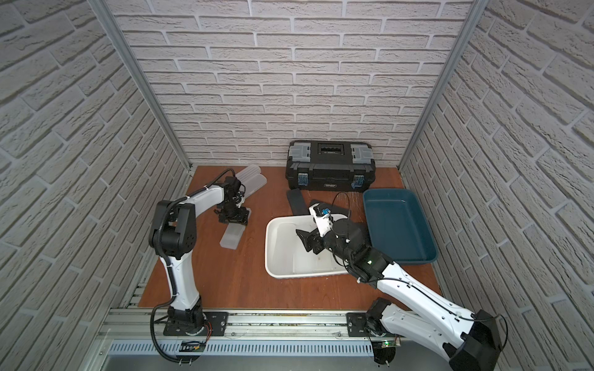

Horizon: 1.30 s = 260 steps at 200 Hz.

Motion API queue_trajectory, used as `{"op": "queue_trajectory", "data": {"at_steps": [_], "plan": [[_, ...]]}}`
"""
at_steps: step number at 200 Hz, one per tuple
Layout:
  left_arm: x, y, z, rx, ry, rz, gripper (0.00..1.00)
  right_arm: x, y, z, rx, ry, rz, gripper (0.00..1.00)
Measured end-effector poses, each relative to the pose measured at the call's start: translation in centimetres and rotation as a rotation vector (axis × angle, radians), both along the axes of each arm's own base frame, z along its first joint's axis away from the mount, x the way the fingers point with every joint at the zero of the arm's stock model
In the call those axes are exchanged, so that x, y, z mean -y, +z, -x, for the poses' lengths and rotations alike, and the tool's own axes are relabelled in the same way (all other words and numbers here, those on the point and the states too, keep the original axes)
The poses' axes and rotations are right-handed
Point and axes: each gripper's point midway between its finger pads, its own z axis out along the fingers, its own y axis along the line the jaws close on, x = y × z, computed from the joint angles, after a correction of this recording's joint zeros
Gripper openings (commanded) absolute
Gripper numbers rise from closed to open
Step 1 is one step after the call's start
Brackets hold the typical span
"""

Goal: Place the pencil cases by color into the storage box
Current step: Move the pencil case to the center of the board.

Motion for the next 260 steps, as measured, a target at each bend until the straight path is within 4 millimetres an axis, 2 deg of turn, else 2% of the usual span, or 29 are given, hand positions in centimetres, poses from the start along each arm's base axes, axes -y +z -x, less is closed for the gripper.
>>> {"op": "queue_trajectory", "data": {"at_steps": [45,81,107,144,185,204,225,260], "plan": [[2.0,0.5,2.3,0.014,0.193,0.113,0.77,0.0,0.5,0.2,0.009,0.002,-0.011,0.79],[4.4,1.9,2.3,0.064,0.265,0.174,0.83,0.0,0.7,0.4,0.013,0.006,-0.016,0.79],[5.0,3.0,2.2,0.088,0.244,0.166,0.90,-0.1,0.2,0.5,-0.002,0.009,-0.006,0.79],[3.4,5.3,1.4,0.138,0.169,0.066,0.94,-0.2,-1.2,0.1,-0.052,-0.015,0.049,0.80],[0.2,10.5,1.2,0.255,0.176,0.040,0.98,-1.4,-1.0,-1.7,-0.116,-0.092,0.122,0.80],[-1.2,13.8,1.8,0.345,0.208,0.063,0.98,-3.2,-1.1,-2.4,-0.151,-0.125,0.163,0.80],[-2.0,16.9,3.4,0.432,0.231,0.091,0.98,-7.1,-1.6,-2.3,-0.180,-0.124,0.202,0.81],[-2.7,19.1,7.1,0.512,0.244,0.126,0.98,-14.4,-3.0,-2.5,-0.230,-0.114,0.249,0.82]]}}
